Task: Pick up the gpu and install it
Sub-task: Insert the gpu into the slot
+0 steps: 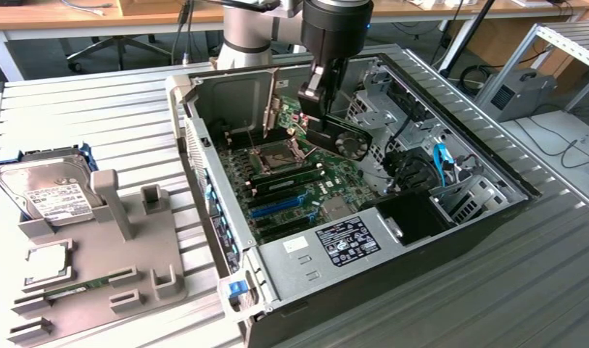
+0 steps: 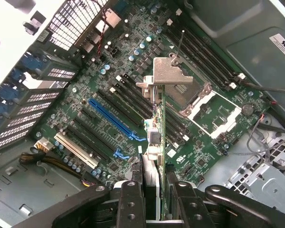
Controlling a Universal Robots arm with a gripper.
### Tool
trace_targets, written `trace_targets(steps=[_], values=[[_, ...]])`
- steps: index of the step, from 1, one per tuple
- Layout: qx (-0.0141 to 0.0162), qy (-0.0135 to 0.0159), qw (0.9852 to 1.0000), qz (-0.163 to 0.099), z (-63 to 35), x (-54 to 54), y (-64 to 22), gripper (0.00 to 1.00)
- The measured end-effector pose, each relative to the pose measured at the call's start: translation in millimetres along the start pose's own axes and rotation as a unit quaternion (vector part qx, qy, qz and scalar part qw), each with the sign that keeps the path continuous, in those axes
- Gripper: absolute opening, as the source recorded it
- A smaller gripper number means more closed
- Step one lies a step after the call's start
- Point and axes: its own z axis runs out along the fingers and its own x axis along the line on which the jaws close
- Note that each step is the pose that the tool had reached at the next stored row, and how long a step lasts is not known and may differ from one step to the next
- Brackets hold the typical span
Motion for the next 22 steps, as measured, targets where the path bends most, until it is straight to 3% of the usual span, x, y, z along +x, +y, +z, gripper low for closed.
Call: trace_targets(steps=[22], values=[[-0.0011,-0.0029,0.9994,-0.034,0.0,0.0,0.0,0.29]])
